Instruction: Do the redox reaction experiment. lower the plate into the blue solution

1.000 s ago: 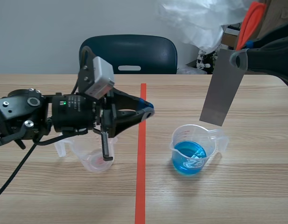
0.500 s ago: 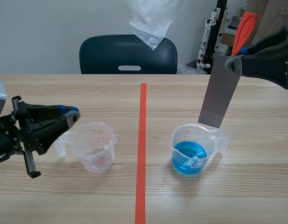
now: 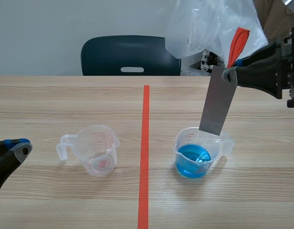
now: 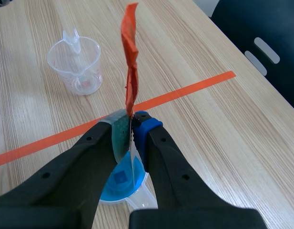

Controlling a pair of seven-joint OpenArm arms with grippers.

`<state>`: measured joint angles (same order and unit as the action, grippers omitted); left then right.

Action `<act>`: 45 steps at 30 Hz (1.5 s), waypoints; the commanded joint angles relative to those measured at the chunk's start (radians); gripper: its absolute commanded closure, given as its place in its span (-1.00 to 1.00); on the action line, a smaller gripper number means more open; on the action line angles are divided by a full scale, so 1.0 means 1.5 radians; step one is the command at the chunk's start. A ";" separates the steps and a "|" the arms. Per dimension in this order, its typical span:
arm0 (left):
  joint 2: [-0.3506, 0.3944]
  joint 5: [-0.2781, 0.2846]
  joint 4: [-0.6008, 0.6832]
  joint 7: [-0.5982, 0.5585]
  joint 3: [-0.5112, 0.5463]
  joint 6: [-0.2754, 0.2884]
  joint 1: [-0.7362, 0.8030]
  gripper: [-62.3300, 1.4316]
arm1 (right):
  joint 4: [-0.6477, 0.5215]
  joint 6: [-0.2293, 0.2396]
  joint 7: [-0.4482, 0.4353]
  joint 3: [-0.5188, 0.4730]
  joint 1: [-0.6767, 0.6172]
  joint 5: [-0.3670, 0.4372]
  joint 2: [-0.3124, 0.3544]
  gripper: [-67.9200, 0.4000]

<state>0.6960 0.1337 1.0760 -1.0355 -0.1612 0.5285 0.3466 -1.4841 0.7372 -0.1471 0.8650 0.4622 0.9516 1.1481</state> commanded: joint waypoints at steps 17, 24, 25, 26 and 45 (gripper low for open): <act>-0.218 -0.278 -0.003 -0.141 0.079 -0.062 0.112 0.79 | 0.028 0.006 0.025 -0.009 0.013 -0.037 -0.062 0.98; -0.267 -0.355 -0.003 -0.188 0.079 -0.102 0.110 0.82 | 0.047 0.006 0.037 -0.009 0.013 -0.042 -0.080 0.98; -0.273 -0.373 -0.003 -0.188 0.079 -0.102 0.110 0.82 | 0.052 0.006 0.038 -0.009 0.013 -0.046 -0.084 0.98; -0.278 -0.388 -0.003 -0.188 0.079 -0.104 0.110 0.82 | 0.056 0.006 0.037 -0.009 0.011 -0.051 -0.089 0.98; -0.340 -0.425 -0.201 -0.325 0.078 -0.158 0.040 0.82 | 0.067 0.006 0.030 0.023 -0.004 -0.099 -0.115 0.98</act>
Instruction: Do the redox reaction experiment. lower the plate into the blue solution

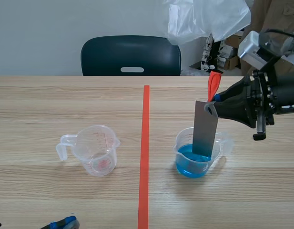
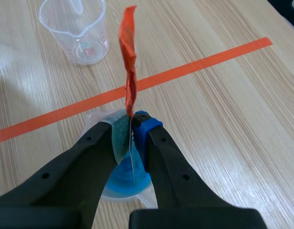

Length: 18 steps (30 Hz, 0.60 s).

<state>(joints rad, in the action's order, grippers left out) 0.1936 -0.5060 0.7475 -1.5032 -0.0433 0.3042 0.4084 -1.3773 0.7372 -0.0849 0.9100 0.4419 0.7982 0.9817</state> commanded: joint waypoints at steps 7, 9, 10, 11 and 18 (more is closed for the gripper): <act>-0.010 -0.030 -0.018 -0.034 0.000 -0.055 -0.016 0.82 | 0.030 0.006 -0.013 -0.007 0.001 -0.021 -0.035 0.98; -0.010 -0.030 -0.018 -0.034 0.000 -0.055 -0.016 0.82 | 0.045 0.006 -0.018 -0.007 0.001 -0.024 -0.042 0.98; -0.010 -0.030 -0.018 -0.034 0.000 -0.055 -0.015 0.81 | 0.051 0.006 -0.018 -0.007 0.001 -0.024 -0.046 0.98; -0.009 -0.030 -0.018 -0.034 0.000 -0.055 -0.014 0.75 | 0.056 0.006 -0.017 -0.007 0.001 -0.025 -0.050 0.98; -0.009 -0.028 -0.018 -0.034 0.000 -0.024 -0.014 -0.78 | 0.079 0.006 -0.017 -0.007 -0.002 -0.036 -0.066 0.98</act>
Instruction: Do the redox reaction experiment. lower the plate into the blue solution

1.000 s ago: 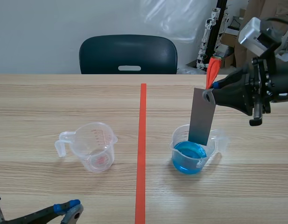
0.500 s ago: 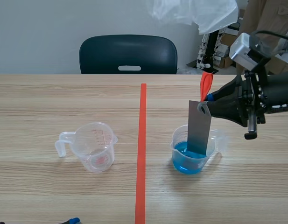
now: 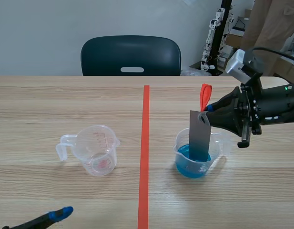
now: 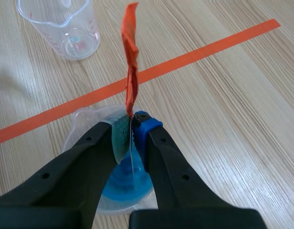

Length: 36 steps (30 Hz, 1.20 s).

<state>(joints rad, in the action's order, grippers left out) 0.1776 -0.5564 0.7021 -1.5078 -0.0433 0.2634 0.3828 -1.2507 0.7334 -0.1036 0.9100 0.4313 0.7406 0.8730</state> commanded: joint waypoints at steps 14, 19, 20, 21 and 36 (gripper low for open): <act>0.002 0.062 0.036 -0.031 -0.002 0.012 0.001 -0.79 | -0.007 0.008 0.008 -0.007 -0.003 0.004 0.000 0.98; 0.002 0.062 0.048 -0.031 -0.002 0.013 0.001 -0.79 | -0.010 0.008 0.008 -0.007 -0.001 0.007 0.000 0.98; 0.002 0.062 0.048 -0.031 -0.005 0.013 0.001 -0.79 | -0.011 0.008 0.008 -0.007 -0.001 0.008 0.000 0.98; 0.002 0.062 0.048 -0.031 -0.008 0.013 0.001 -0.79 | -0.012 0.008 0.008 -0.007 -0.001 0.008 0.000 0.98; 0.002 0.062 0.061 -0.031 -0.023 0.013 -0.001 -0.79 | -0.029 0.008 0.019 -0.007 -0.001 0.020 0.000 0.98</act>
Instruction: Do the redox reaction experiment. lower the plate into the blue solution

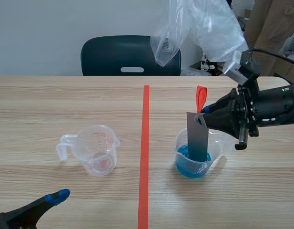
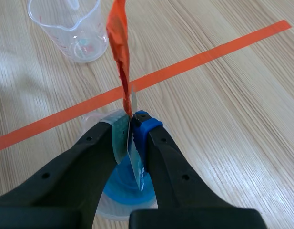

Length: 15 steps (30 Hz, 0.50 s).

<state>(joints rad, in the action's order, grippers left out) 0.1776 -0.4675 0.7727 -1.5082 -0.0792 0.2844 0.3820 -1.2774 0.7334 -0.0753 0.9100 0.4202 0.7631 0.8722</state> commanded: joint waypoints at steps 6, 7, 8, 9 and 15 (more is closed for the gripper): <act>0.002 0.002 0.014 -0.030 0.001 -0.001 0.000 -0.79 | -0.011 0.008 0.007 -0.007 0.006 0.004 0.001 0.98; 0.002 0.002 0.014 -0.030 0.001 -0.001 0.000 -0.79 | -0.011 0.008 0.007 -0.007 0.006 0.004 0.001 0.98; 0.002 0.002 0.014 -0.030 0.001 -0.001 0.000 -0.79 | -0.011 0.008 0.007 -0.007 0.006 0.004 0.001 0.98; 0.002 0.002 0.014 -0.030 0.001 -0.001 0.000 -0.79 | -0.011 0.008 0.007 -0.007 0.006 0.004 0.001 0.98; 0.002 0.002 0.014 -0.030 0.001 -0.001 0.000 -0.79 | -0.011 0.008 0.010 -0.007 0.006 0.004 0.001 0.98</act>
<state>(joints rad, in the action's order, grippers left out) 0.1776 -0.4675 0.7780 -1.5082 -0.0792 0.2844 0.3820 -1.2804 0.7334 -0.0647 0.9100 0.4202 0.7670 0.8722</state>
